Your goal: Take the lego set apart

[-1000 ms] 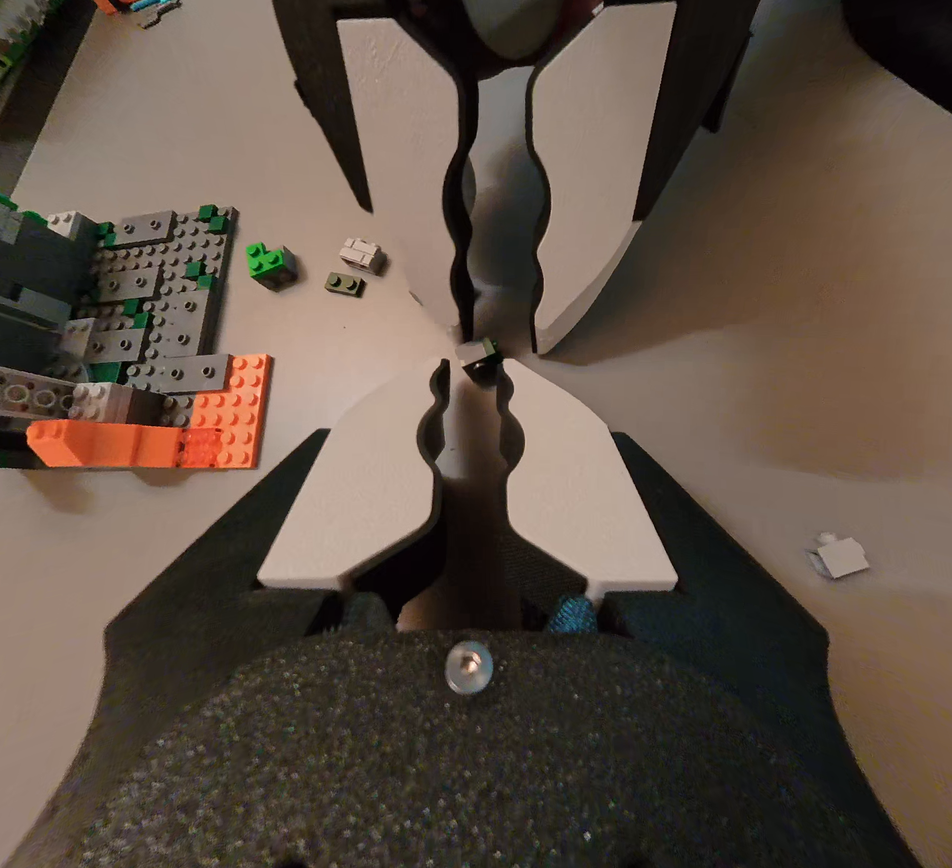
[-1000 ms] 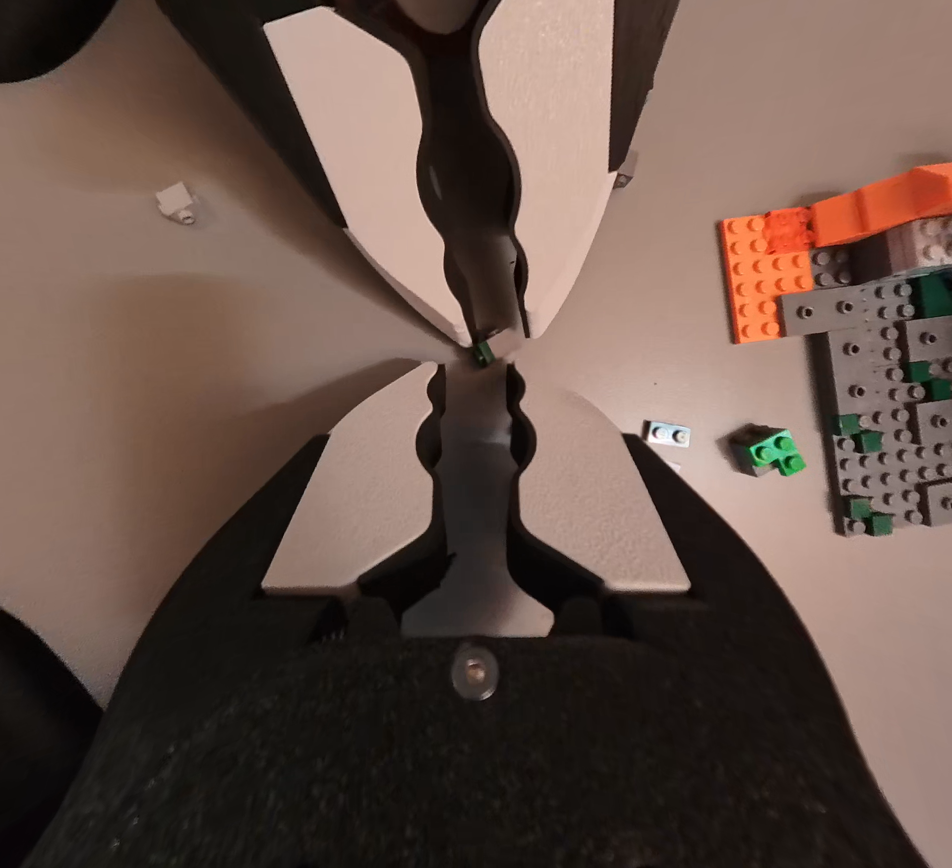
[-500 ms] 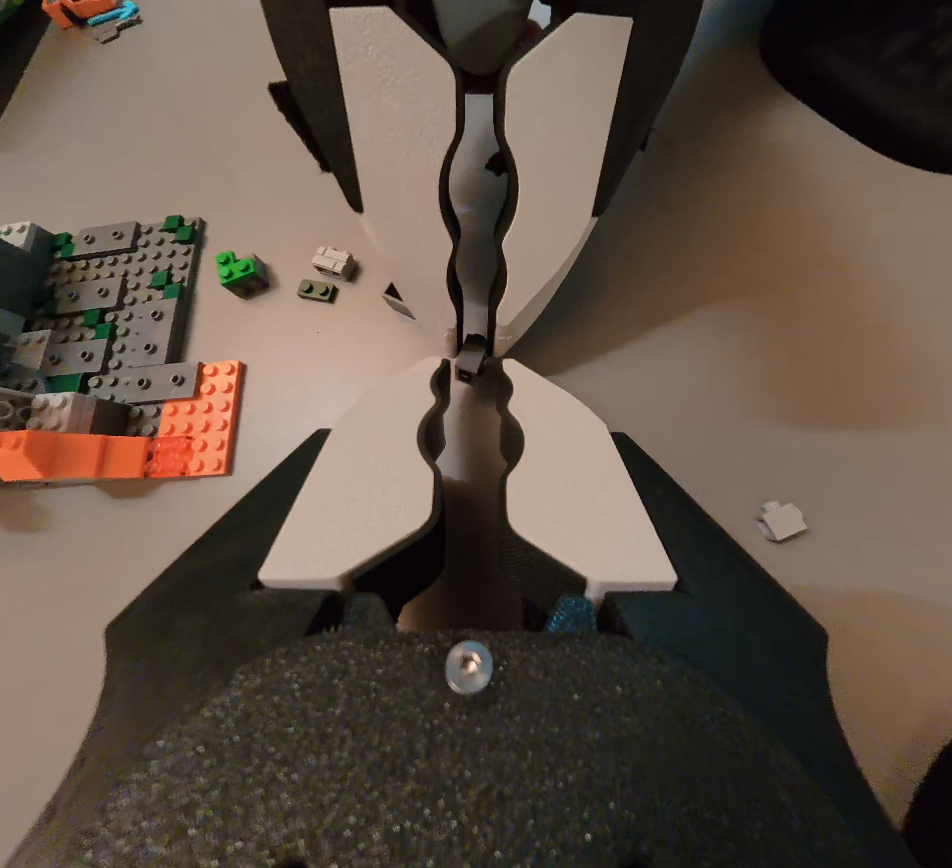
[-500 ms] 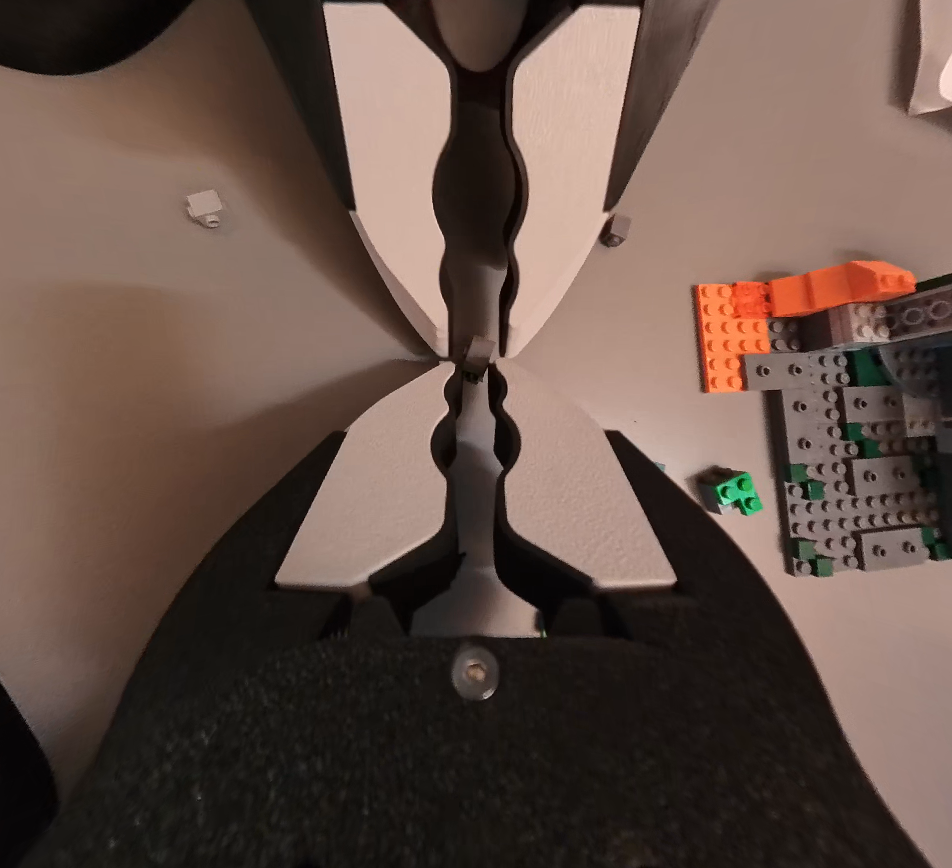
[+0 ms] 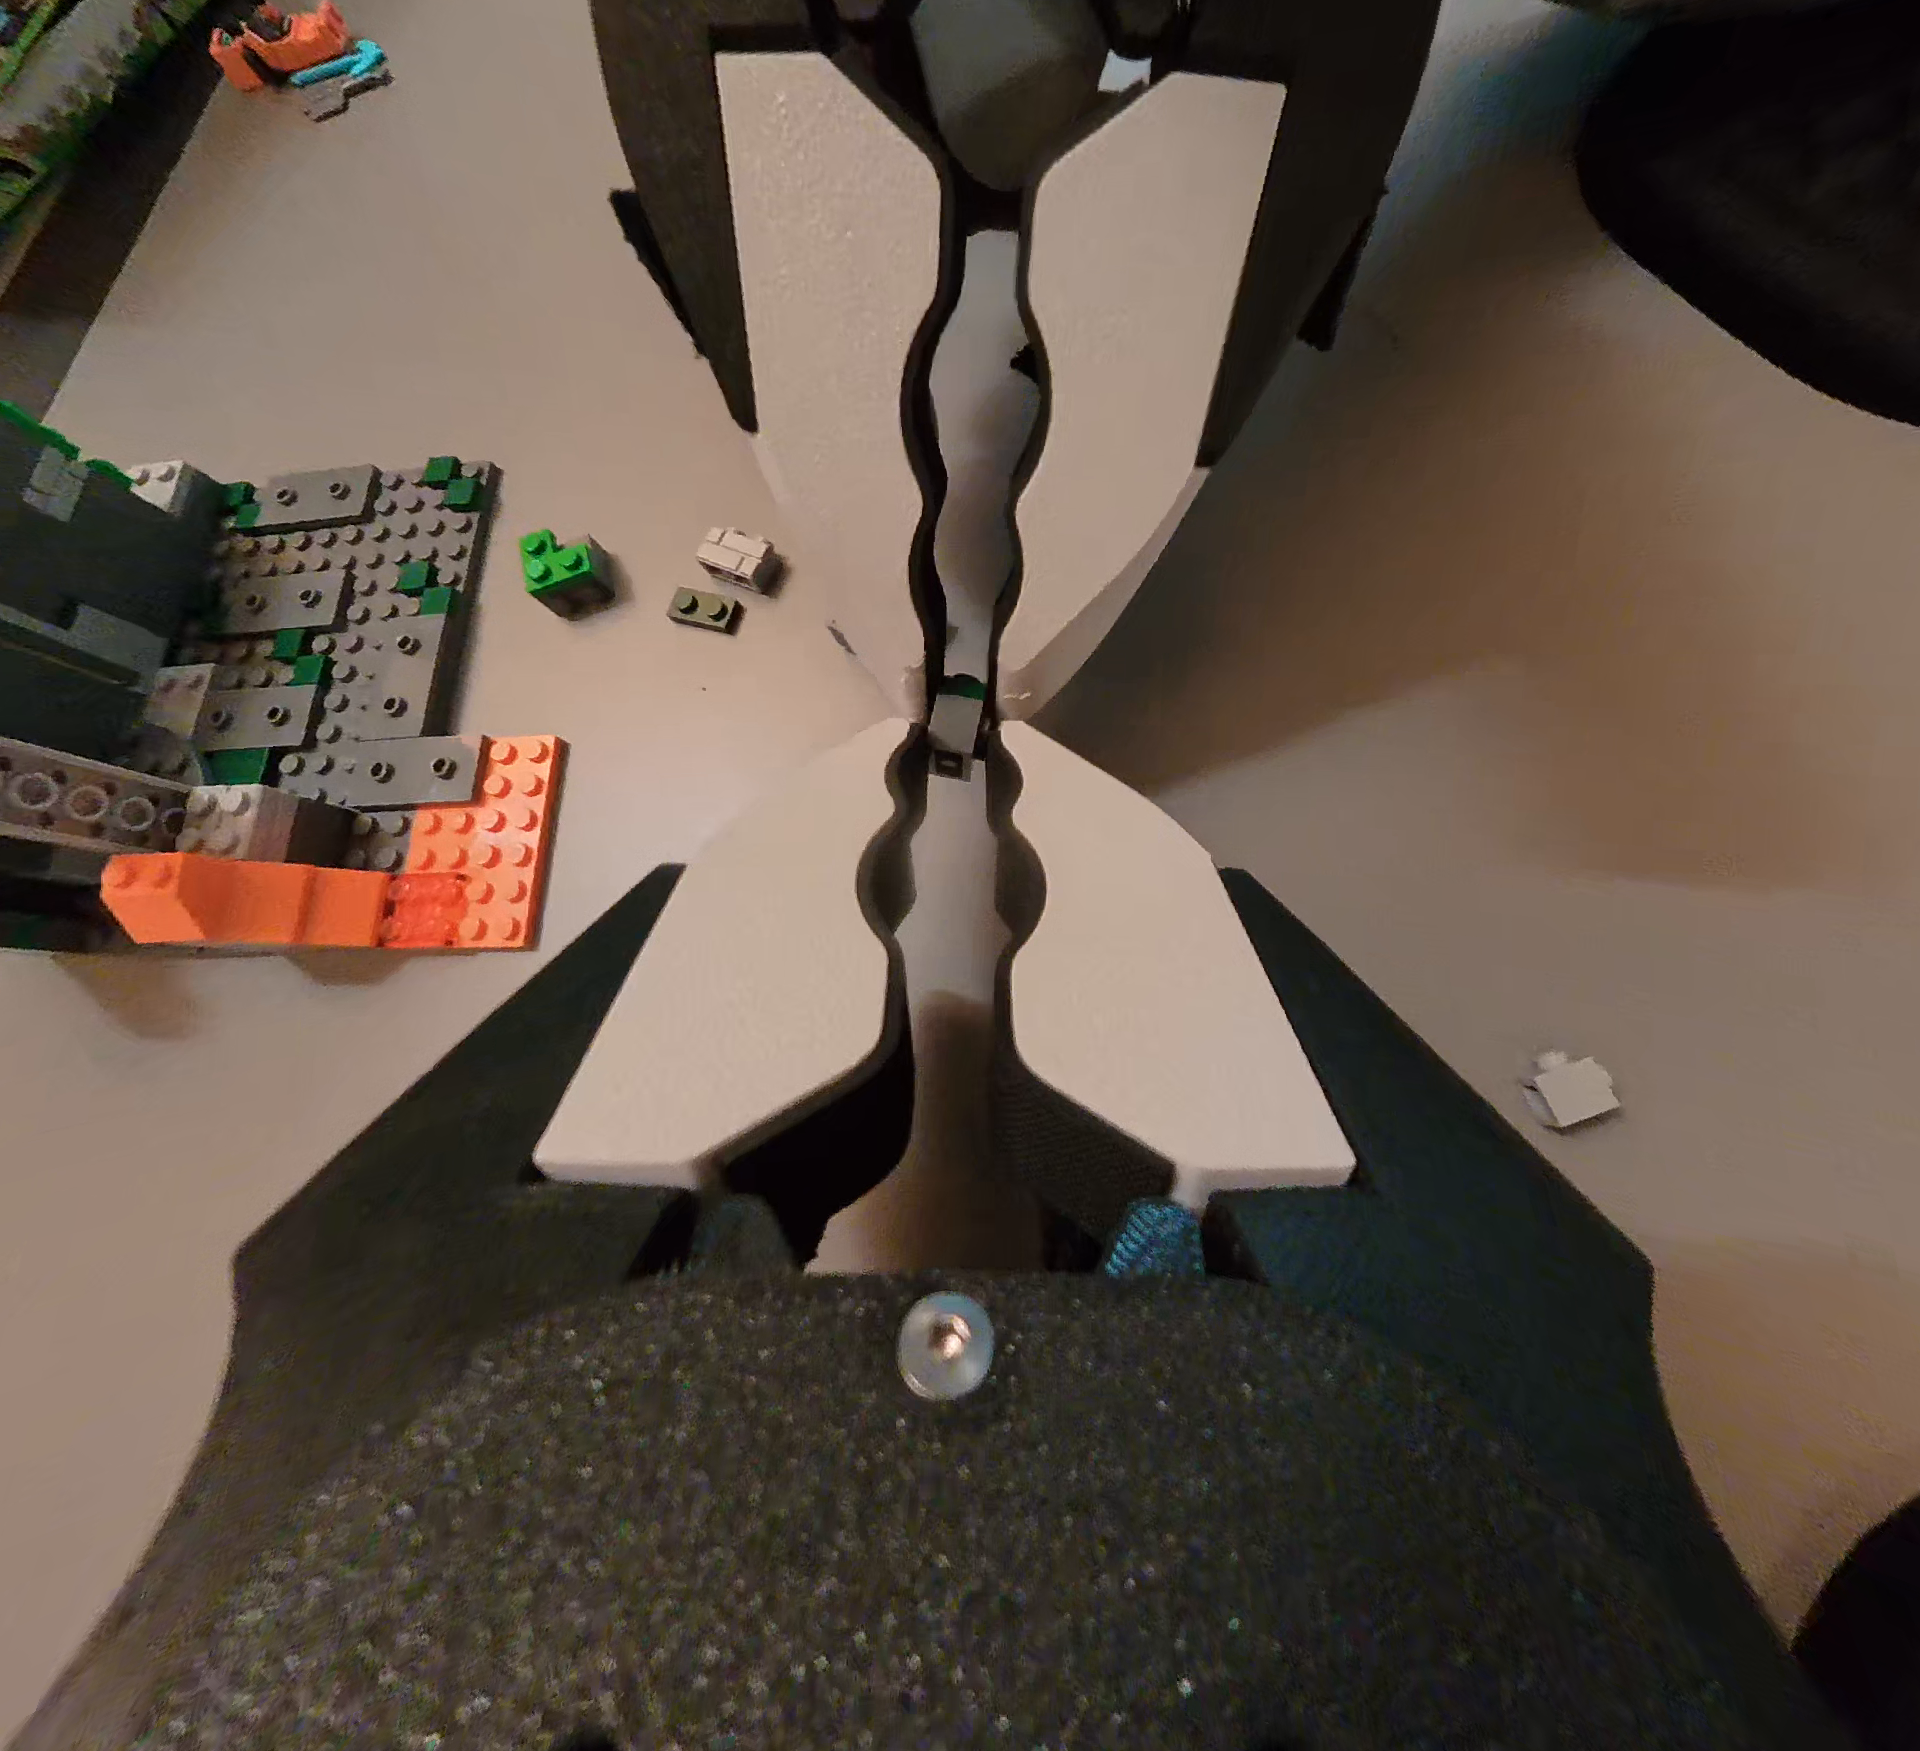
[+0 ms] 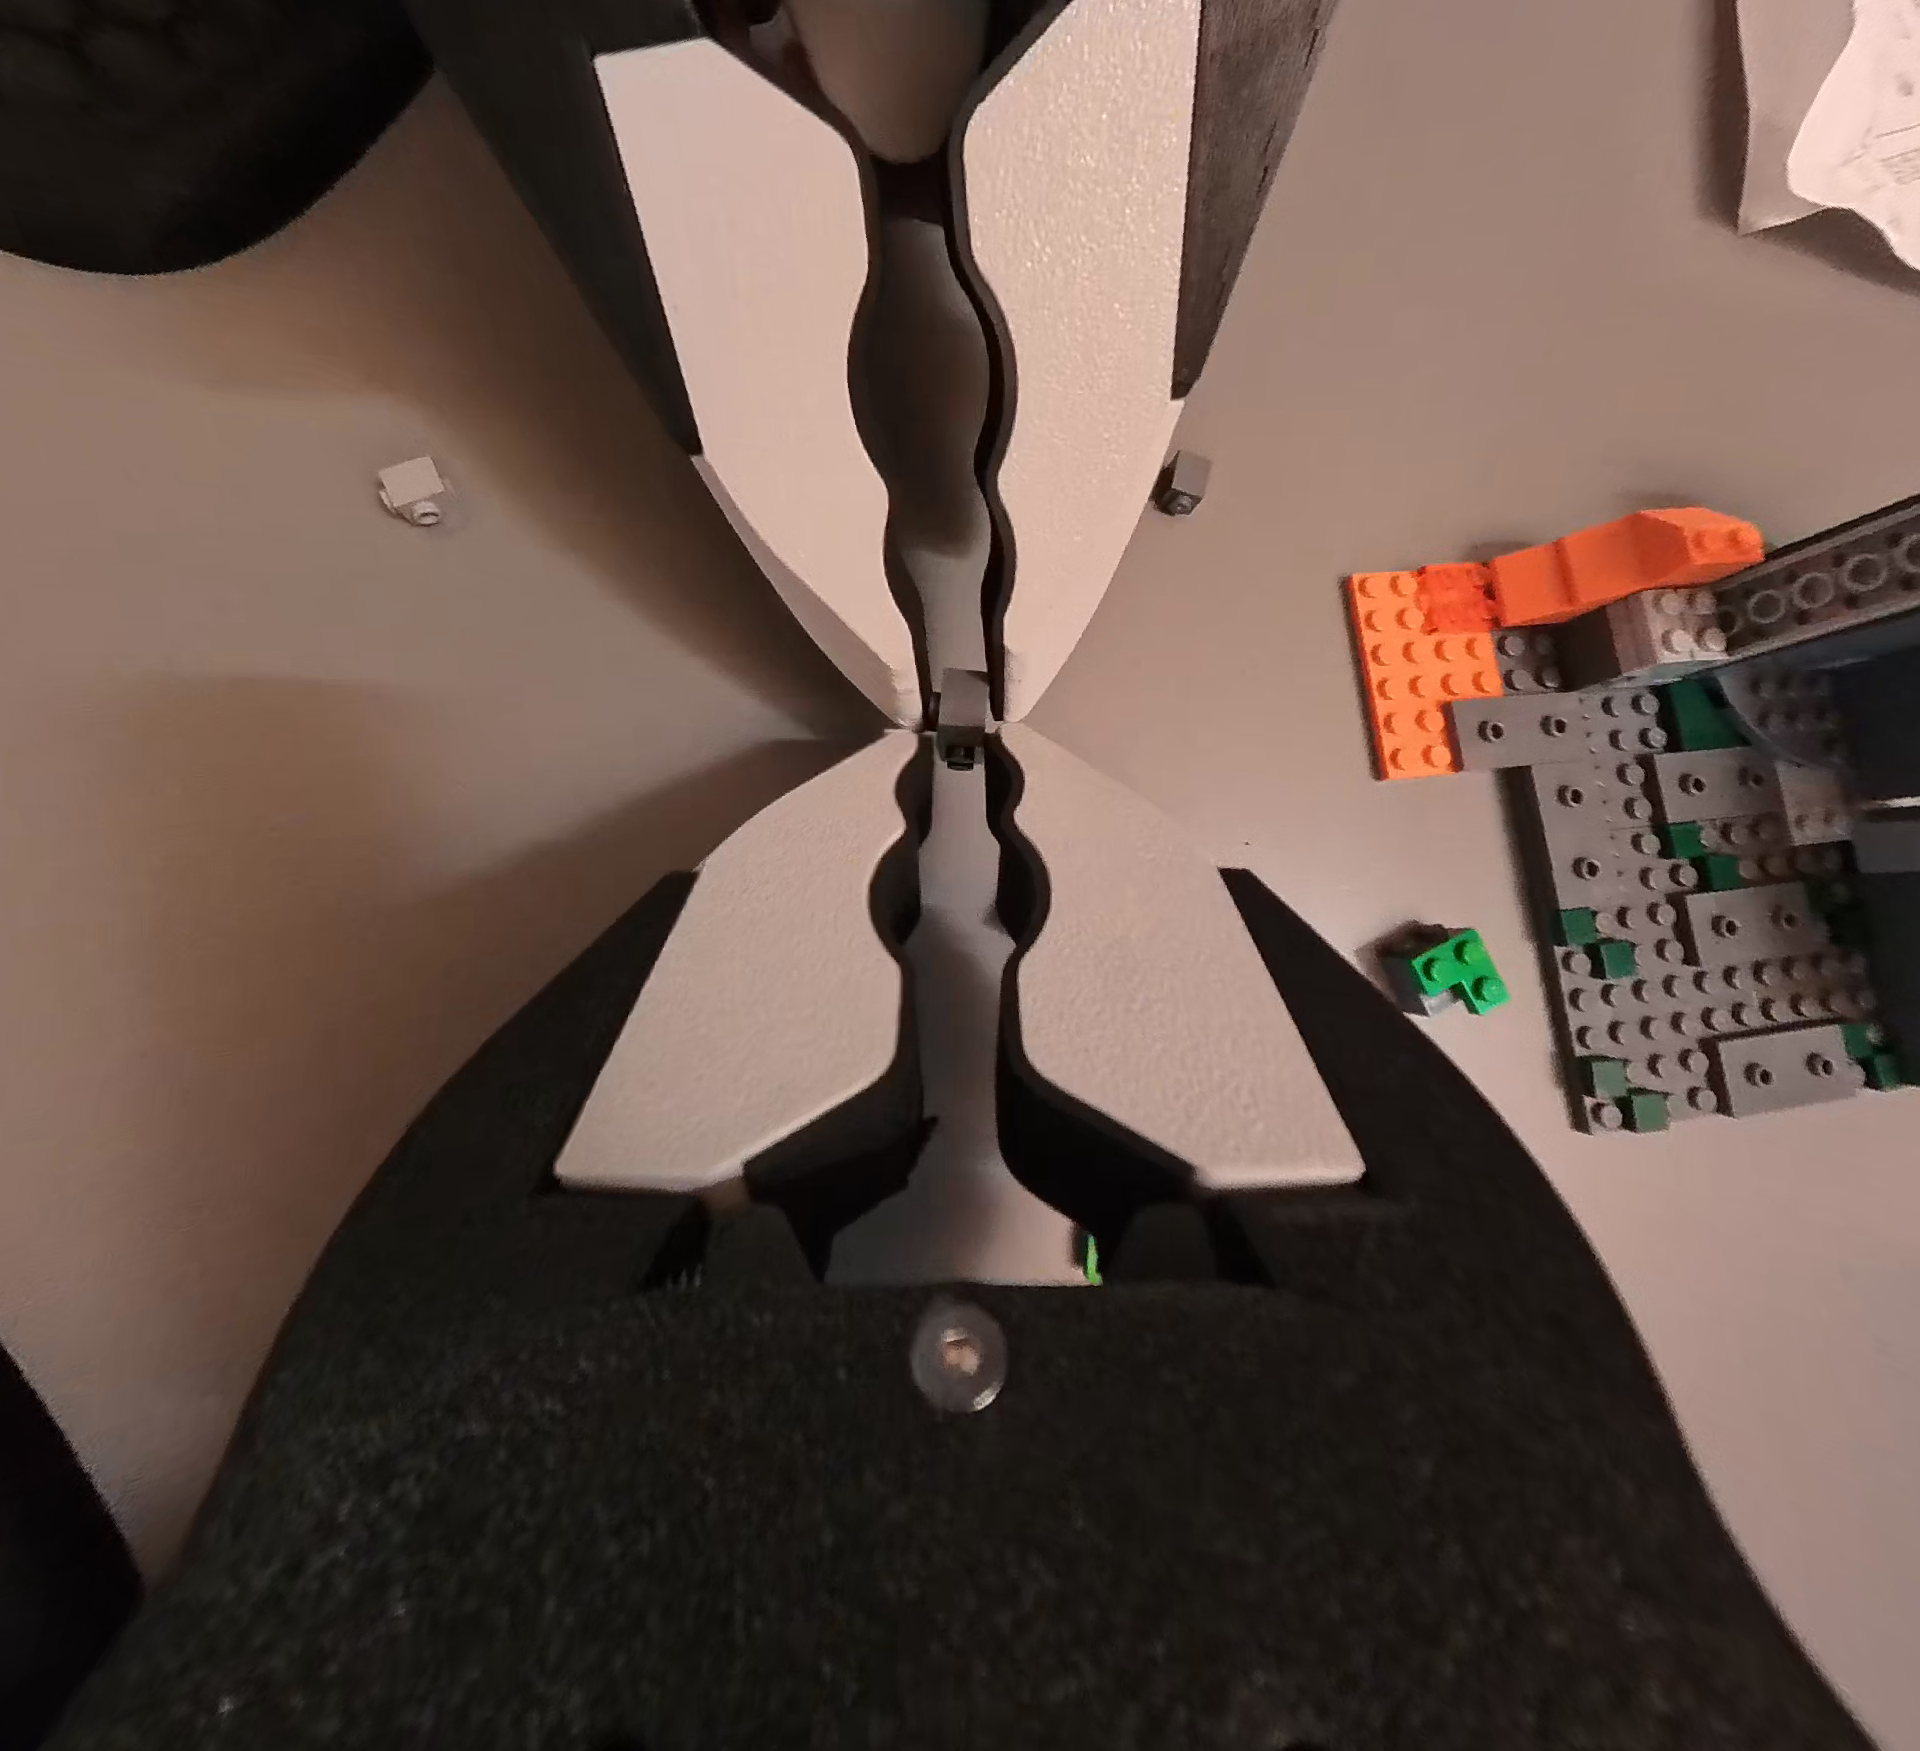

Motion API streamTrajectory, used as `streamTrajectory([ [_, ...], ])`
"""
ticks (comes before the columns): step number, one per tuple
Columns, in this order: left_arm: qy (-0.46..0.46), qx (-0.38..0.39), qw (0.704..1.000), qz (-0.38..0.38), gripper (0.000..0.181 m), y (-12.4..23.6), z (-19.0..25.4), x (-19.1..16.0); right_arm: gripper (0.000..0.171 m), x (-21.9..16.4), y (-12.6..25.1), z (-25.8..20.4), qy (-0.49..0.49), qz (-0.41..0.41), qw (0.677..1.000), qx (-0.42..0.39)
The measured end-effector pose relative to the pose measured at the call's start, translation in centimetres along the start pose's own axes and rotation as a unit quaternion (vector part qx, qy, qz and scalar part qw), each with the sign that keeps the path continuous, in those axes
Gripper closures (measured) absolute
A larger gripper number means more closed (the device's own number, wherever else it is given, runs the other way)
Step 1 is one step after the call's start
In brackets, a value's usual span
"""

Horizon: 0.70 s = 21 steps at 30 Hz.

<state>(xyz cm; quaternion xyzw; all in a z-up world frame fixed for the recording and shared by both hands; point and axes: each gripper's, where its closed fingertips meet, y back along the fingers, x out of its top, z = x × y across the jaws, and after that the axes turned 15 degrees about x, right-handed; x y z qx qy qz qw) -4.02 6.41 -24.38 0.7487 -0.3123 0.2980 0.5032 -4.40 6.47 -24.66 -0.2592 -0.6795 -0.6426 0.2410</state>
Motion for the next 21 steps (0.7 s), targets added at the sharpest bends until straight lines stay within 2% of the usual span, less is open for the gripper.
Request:
streamTrajectory([
  [6,0.034,-0.006,0.999,0.010,0.170,0.4,-0.6,0.5,0.164,0.6,0.5,0.3,0.011,0.000,1.000,-0.015],
  [12,0.190,-0.066,0.971,0.127,0.170,3.1,-2.6,3.8,0.163,4.0,3.6,0.7,0.036,0.100,0.993,-0.050],
  [17,0.254,-0.102,0.943,0.190,0.170,4.5,-3.3,5.7,0.163,5.6,5.4,0.4,0.052,0.149,0.985,-0.062],
  [21,0.254,-0.122,0.933,0.224,0.170,5.4,-3.0,6.8,0.164,6.4,6.4,-0.5,0.045,0.205,0.977,-0.021],
])
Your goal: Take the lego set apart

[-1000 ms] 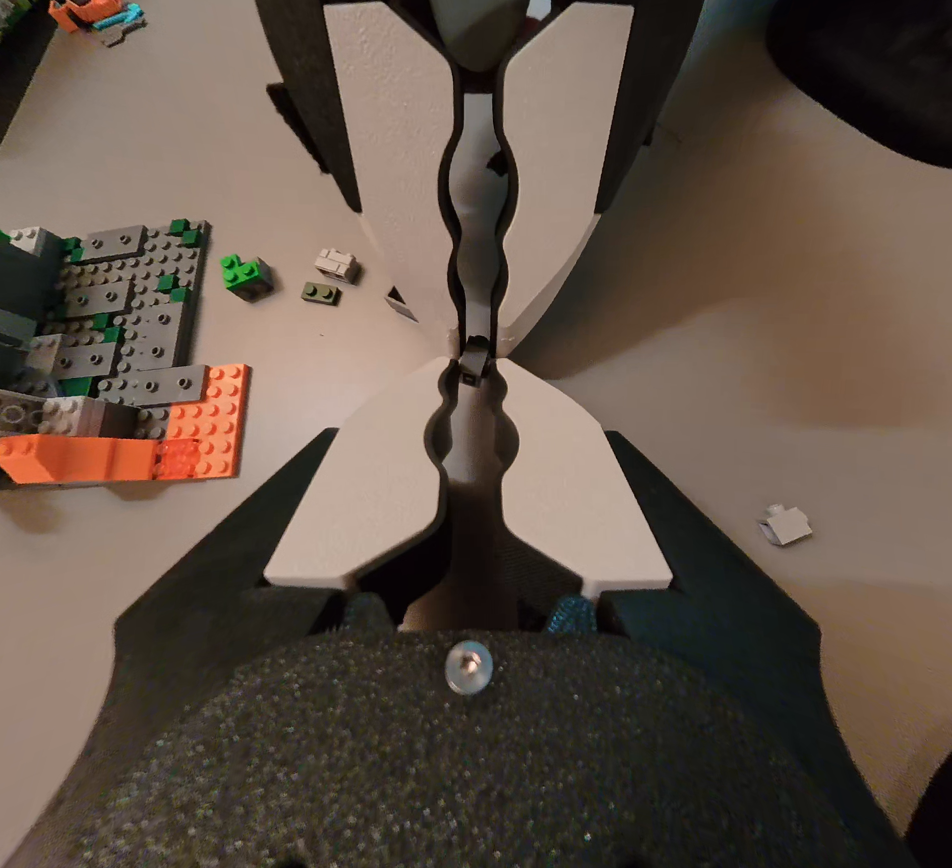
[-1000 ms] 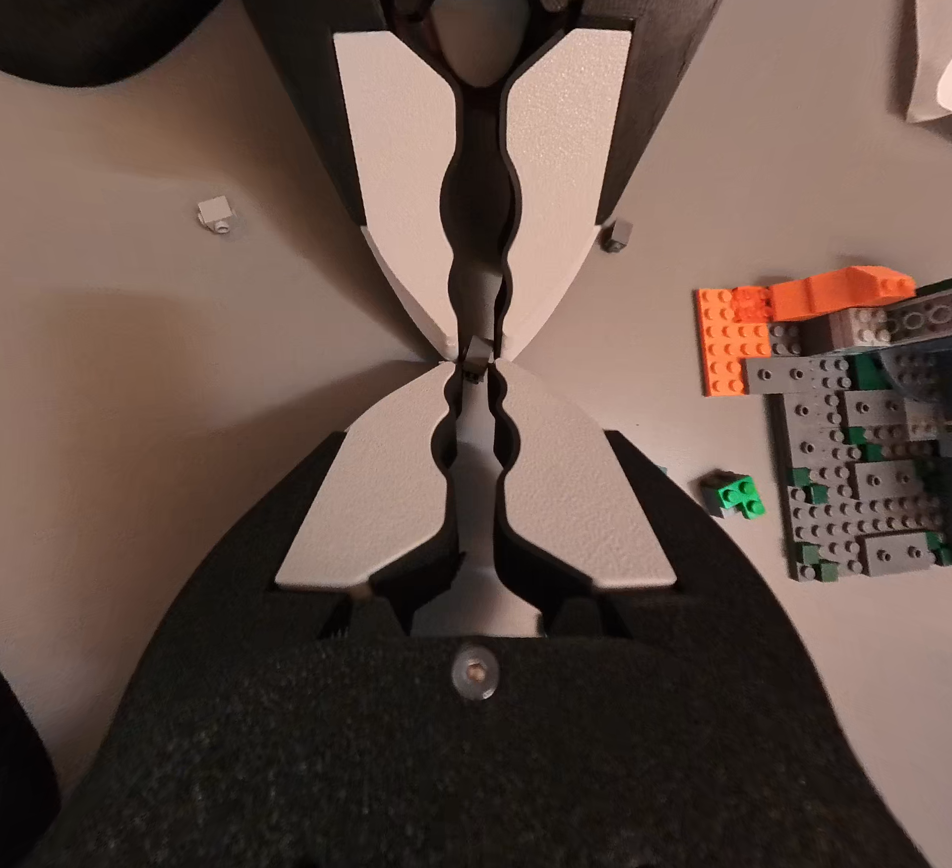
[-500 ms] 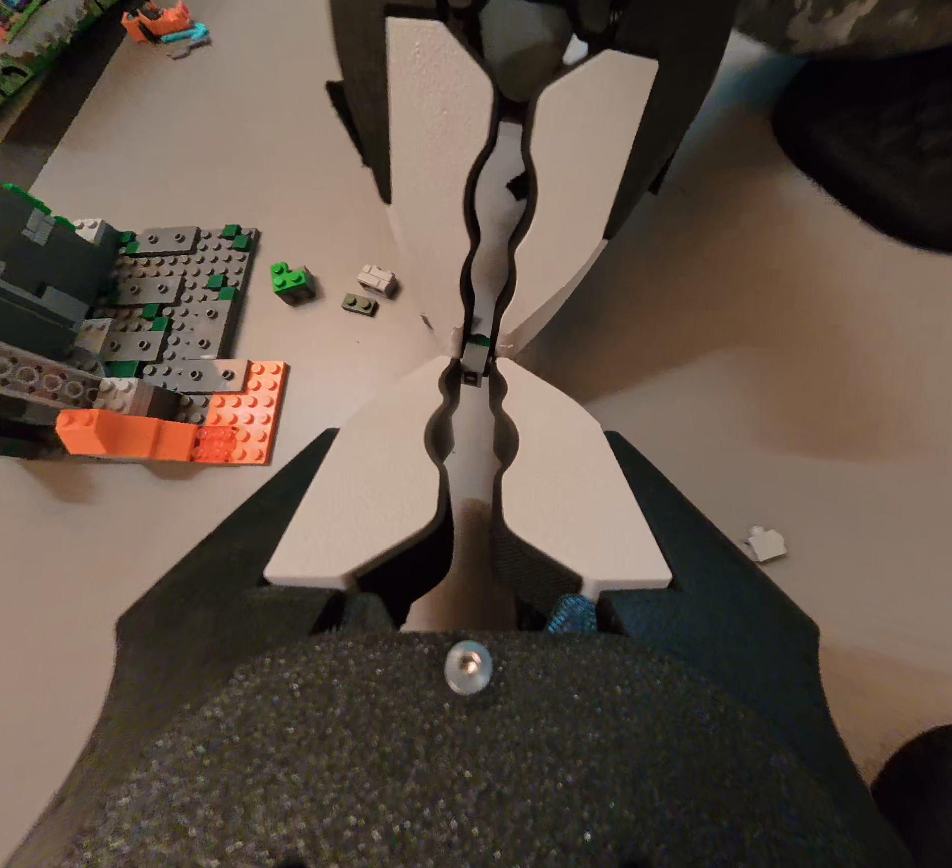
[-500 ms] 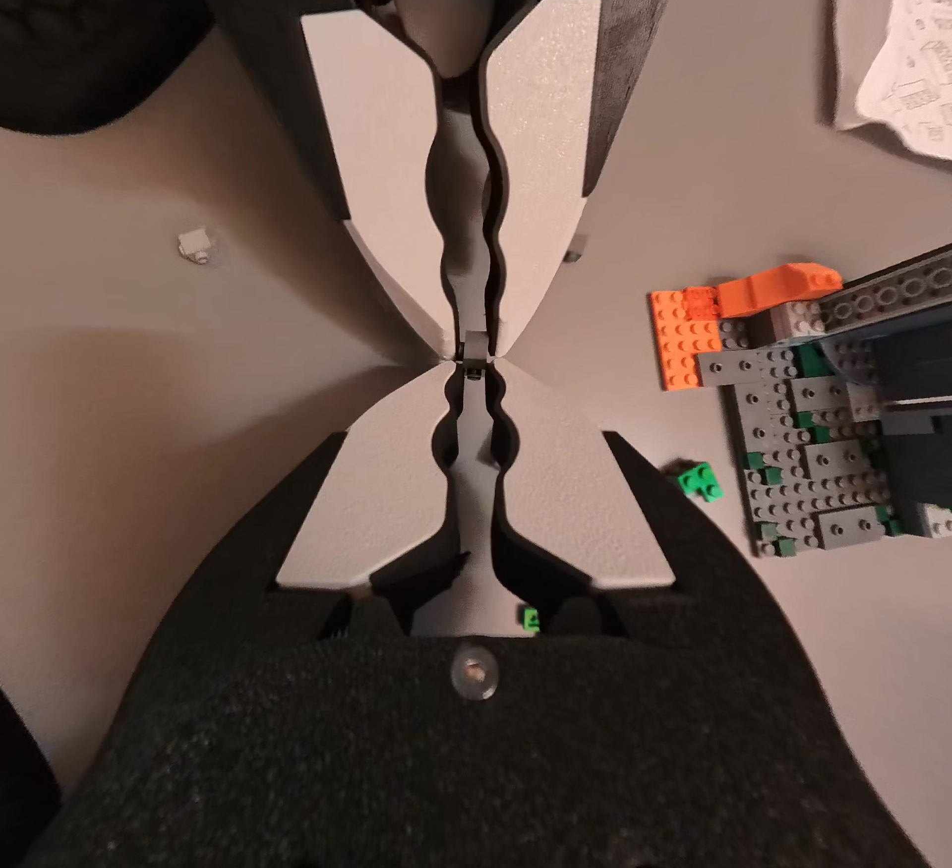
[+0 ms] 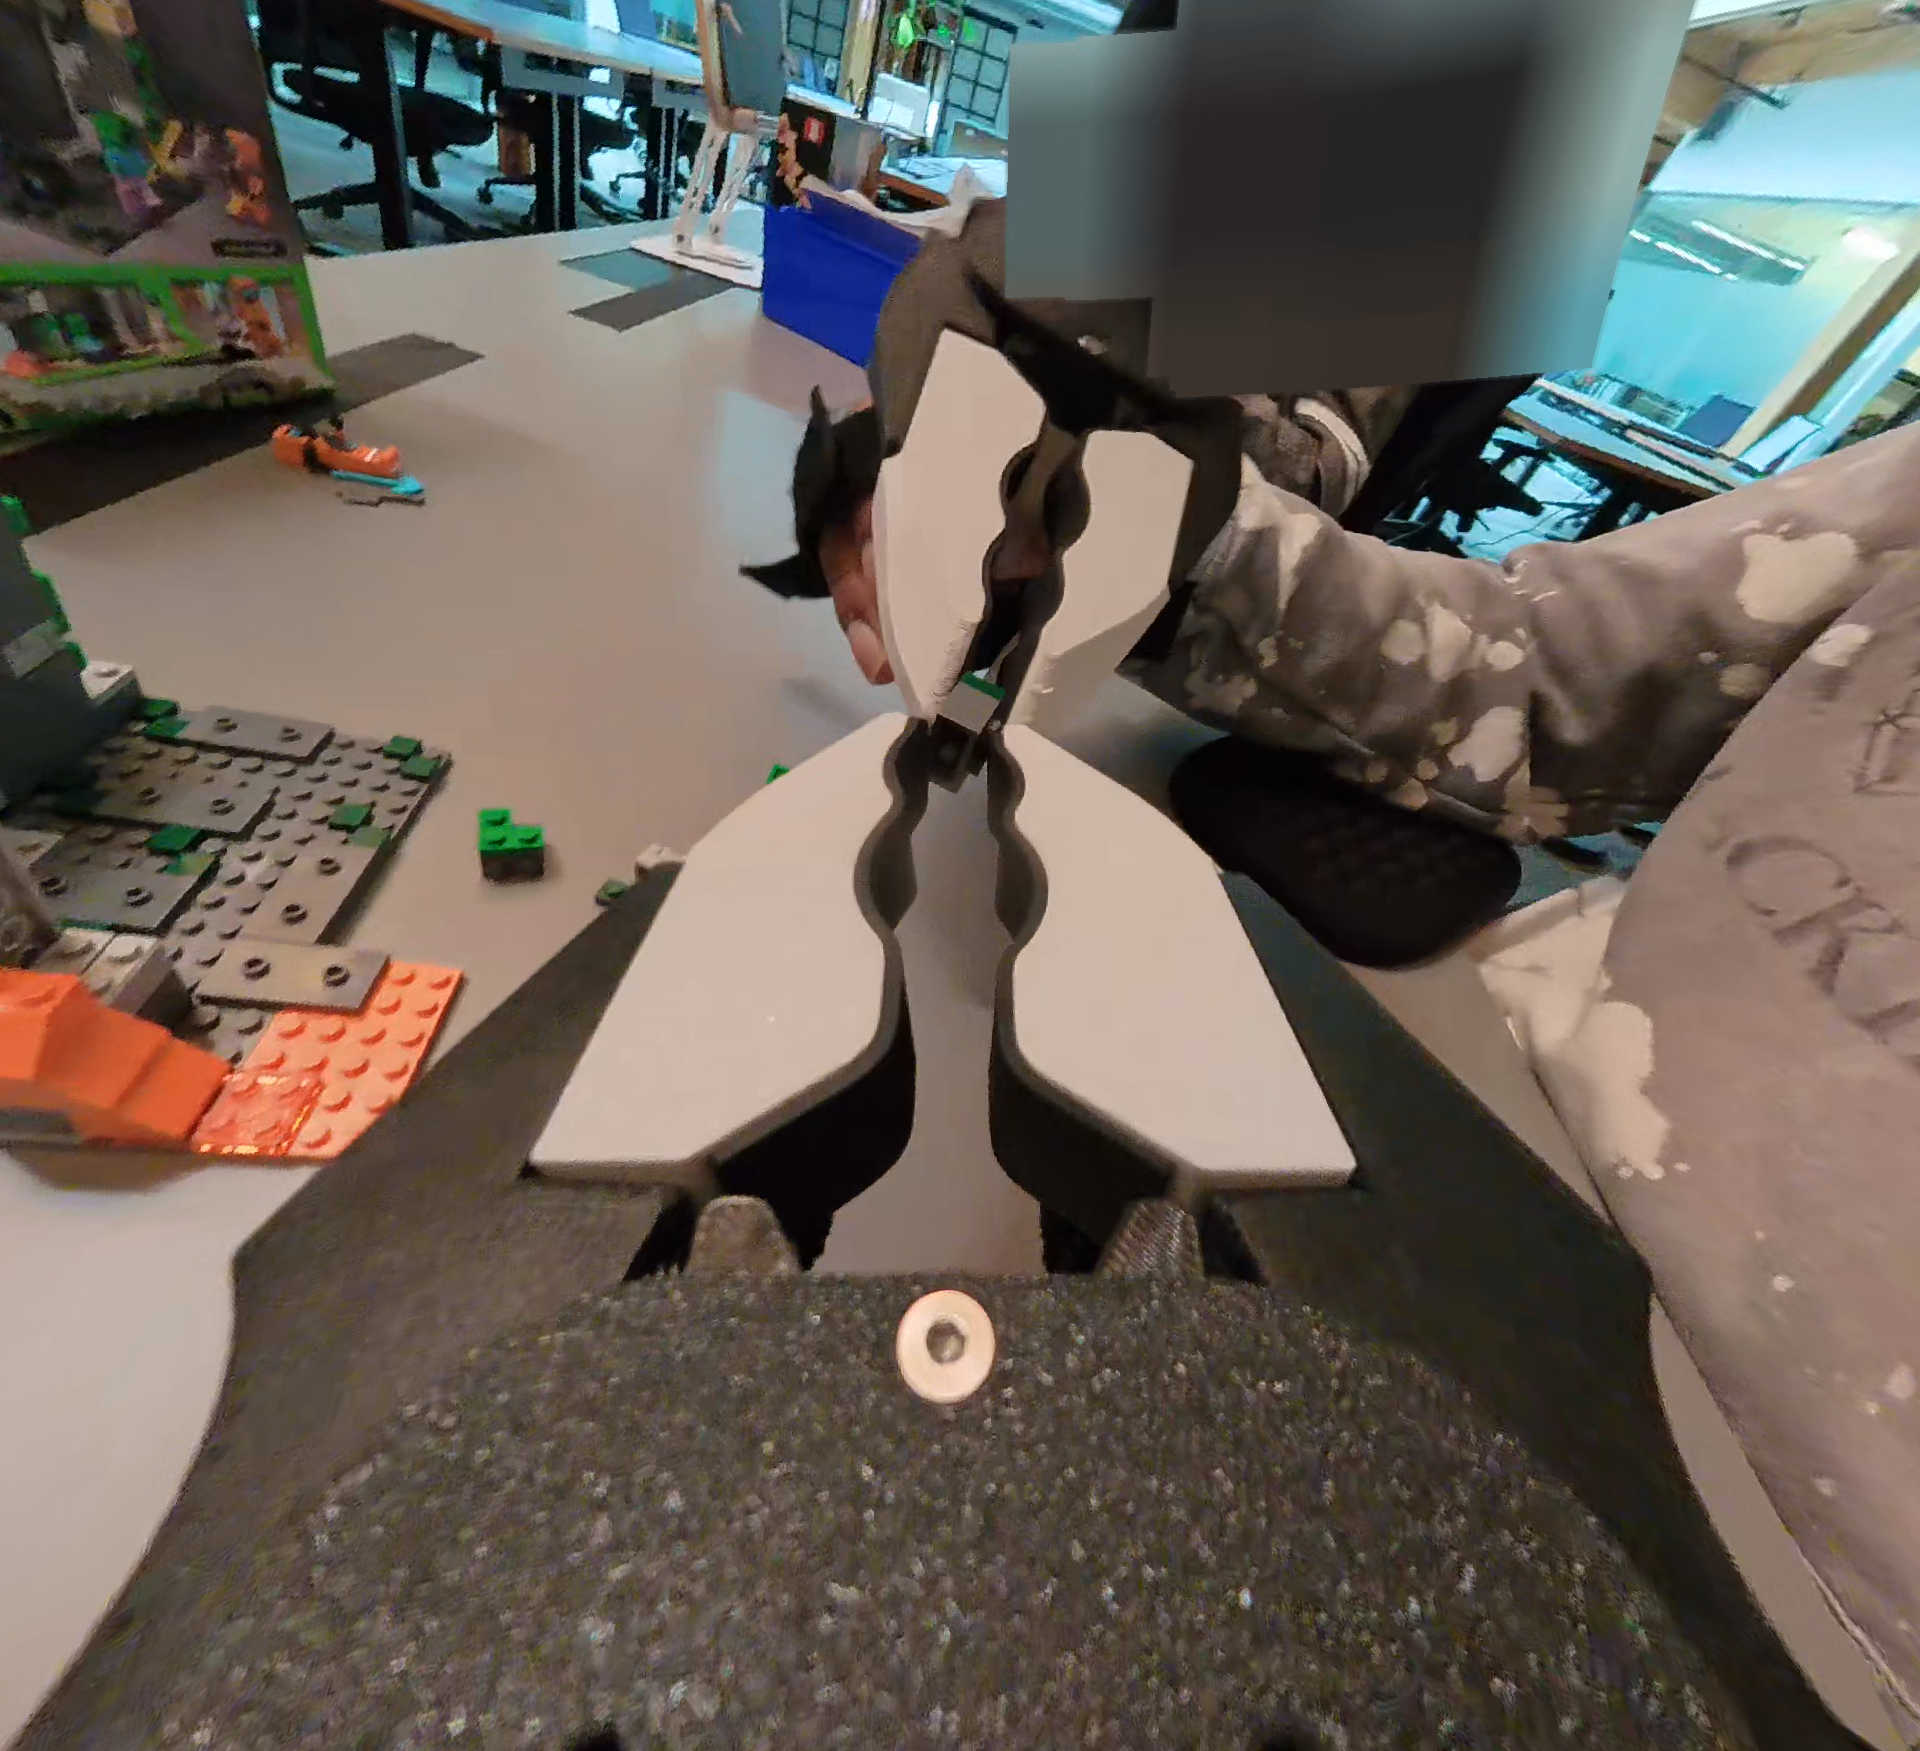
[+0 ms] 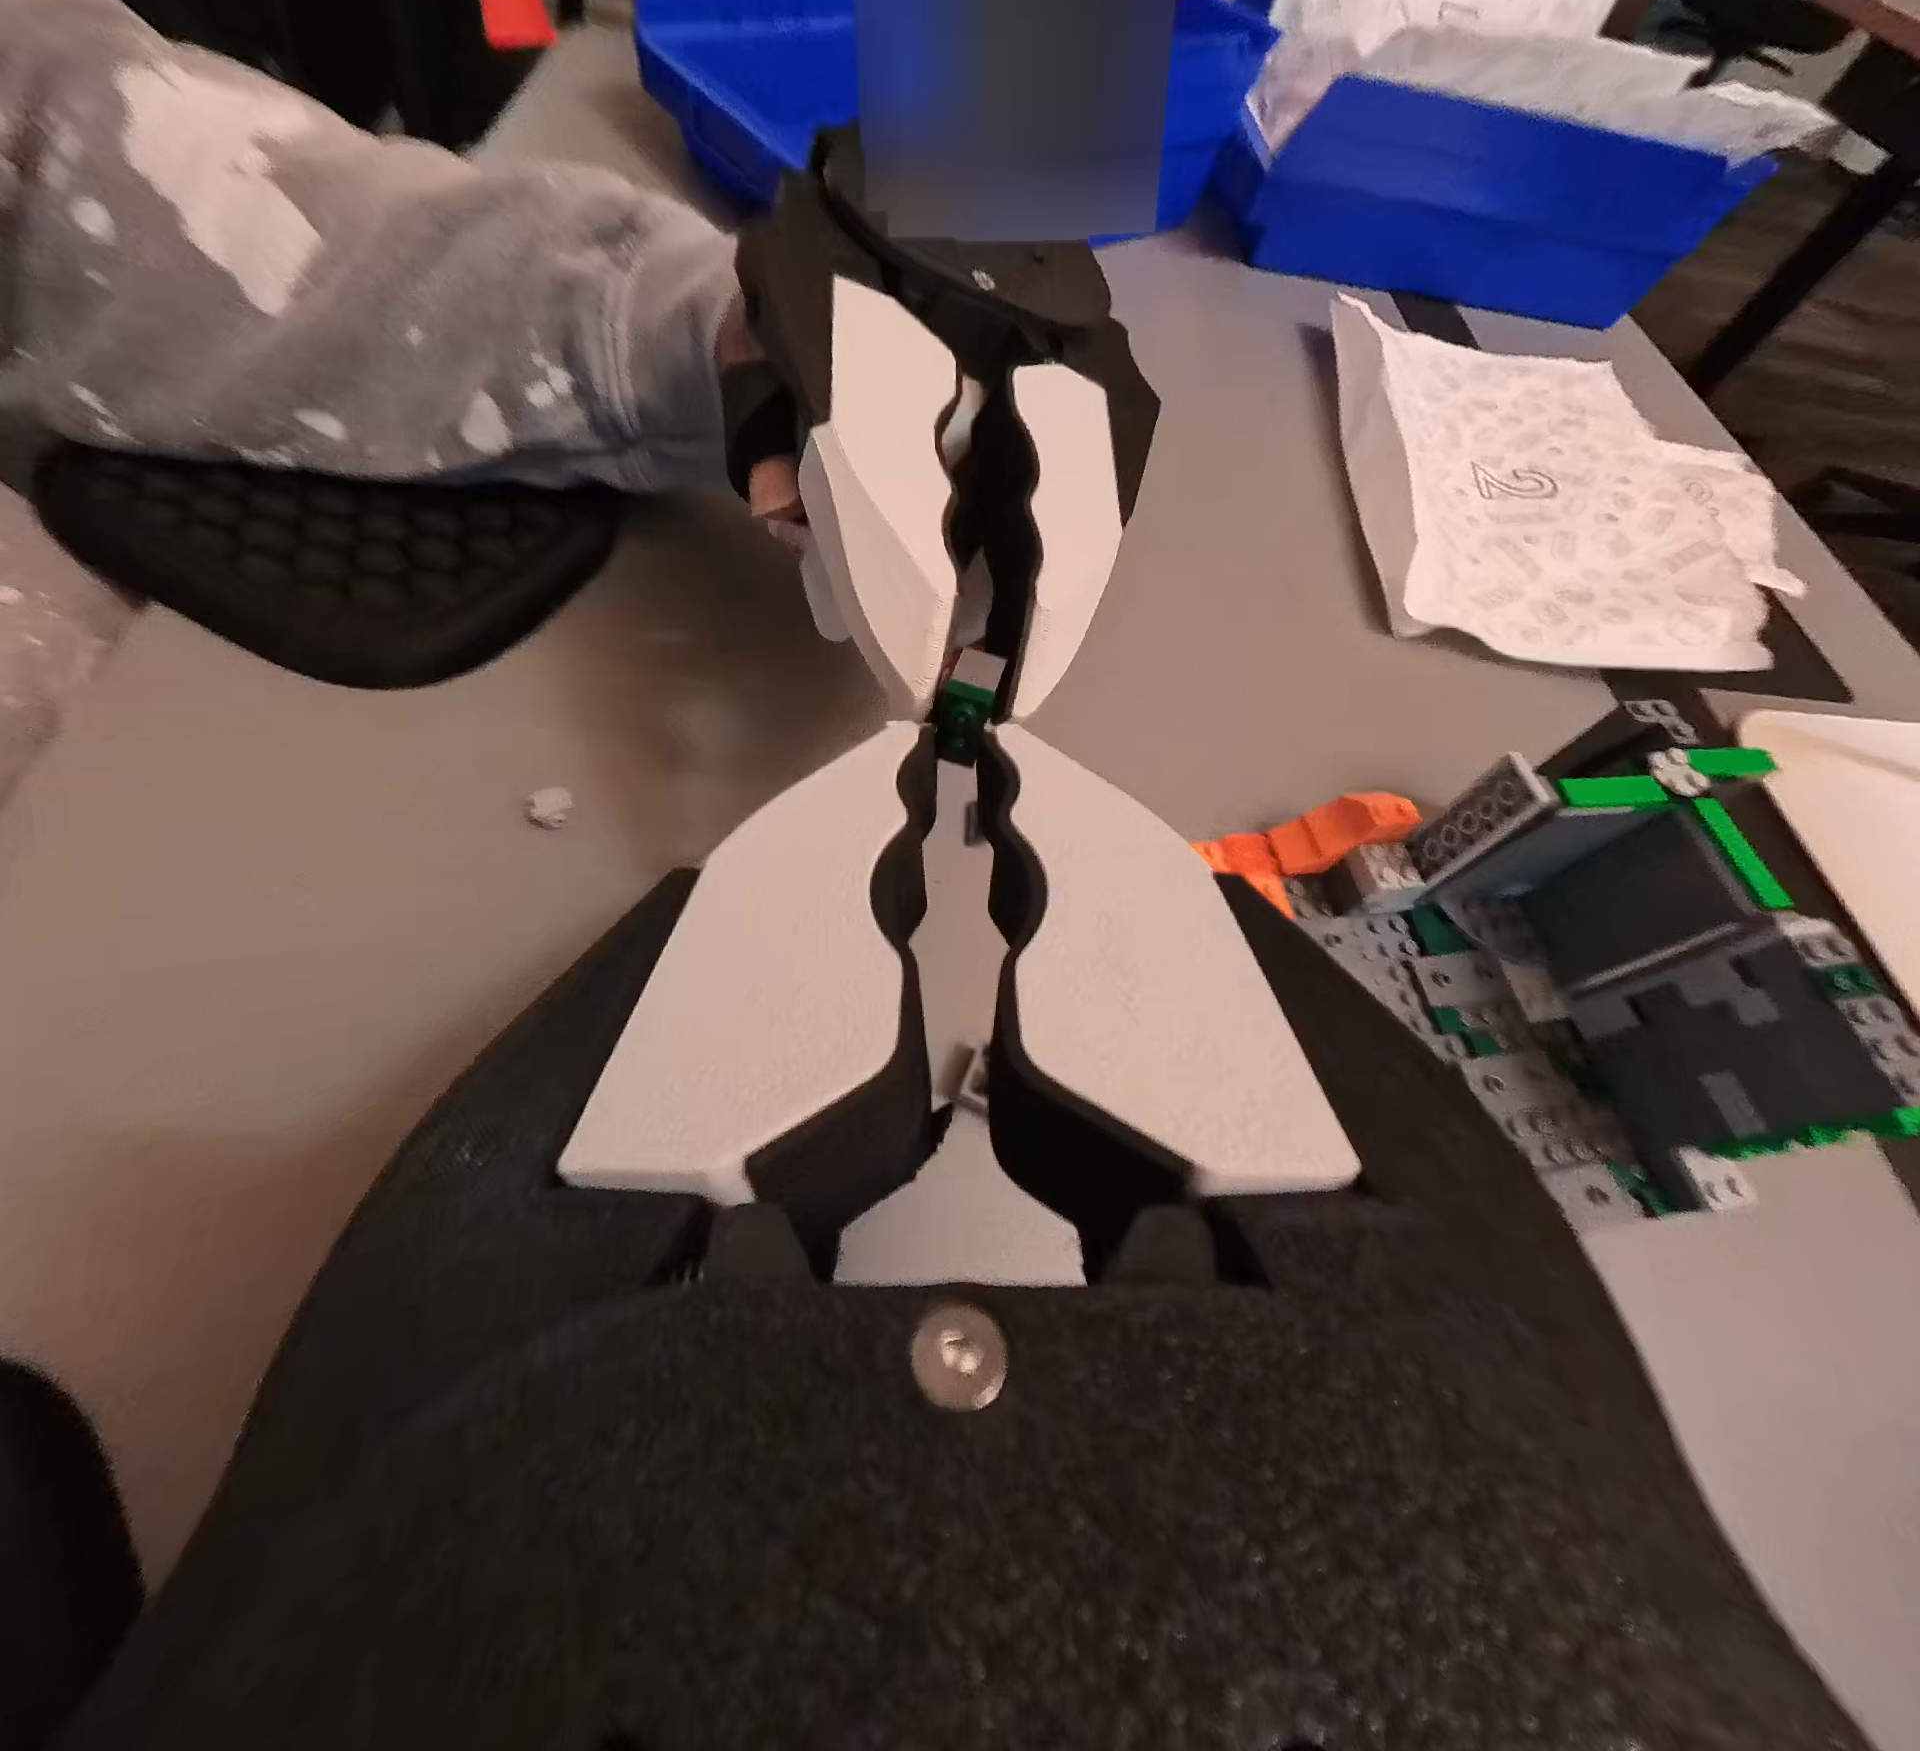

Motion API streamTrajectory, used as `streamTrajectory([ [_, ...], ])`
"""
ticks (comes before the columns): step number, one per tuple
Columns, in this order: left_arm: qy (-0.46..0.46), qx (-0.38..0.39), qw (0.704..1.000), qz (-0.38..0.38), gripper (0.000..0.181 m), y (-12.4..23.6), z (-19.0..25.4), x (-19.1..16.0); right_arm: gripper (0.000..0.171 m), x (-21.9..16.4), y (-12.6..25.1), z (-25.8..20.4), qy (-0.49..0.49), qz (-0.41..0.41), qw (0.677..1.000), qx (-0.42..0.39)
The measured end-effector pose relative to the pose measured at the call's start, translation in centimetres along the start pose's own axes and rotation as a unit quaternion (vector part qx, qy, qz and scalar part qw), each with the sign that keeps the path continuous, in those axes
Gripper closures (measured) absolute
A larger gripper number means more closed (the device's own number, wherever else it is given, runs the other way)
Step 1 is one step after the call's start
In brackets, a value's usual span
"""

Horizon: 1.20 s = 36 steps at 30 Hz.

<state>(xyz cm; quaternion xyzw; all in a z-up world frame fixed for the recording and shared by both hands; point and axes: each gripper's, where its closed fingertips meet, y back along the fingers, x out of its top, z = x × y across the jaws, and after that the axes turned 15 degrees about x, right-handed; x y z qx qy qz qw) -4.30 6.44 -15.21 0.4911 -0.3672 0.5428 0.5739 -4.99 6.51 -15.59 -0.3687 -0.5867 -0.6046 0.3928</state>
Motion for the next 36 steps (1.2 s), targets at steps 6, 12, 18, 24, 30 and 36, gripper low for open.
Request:
streamTrajectory([
  [6,-0.018,-0.028,0.999,0.004,0.170,0.2,1.3,0.2,0.164,0.7,0.4,-1.3,-0.031,0.070,0.994,0.073],
  [12,-0.034,-0.052,0.998,0.007,0.171,0.2,2.7,0.4,0.164,1.3,0.9,-2.5,-0.063,0.130,0.978,0.148],
  [18,-0.041,-0.008,0.999,-0.001,0.171,0.1,1.4,0.2,0.164,0.9,0.6,-1.4,-0.092,0.123,0.981,0.119],
  [24,-0.062,0.031,0.997,-0.024,0.171,-0.3,0.2,-0.6,0.163,-0.1,0.1,-0.3,-0.080,0.081,0.991,0.067],
  [30,-0.079,0.039,0.996,-0.034,0.171,-0.2,0.1,-0.9,0.163,-0.4,-0.1,-0.3,-0.077,0.070,0.992,0.064],
  [36,-0.088,-0.030,0.995,-0.019,0.172,0.5,2.9,-0.2,0.164,1.1,0.3,-2.8,-0.069,0.096,0.982,0.147],
])
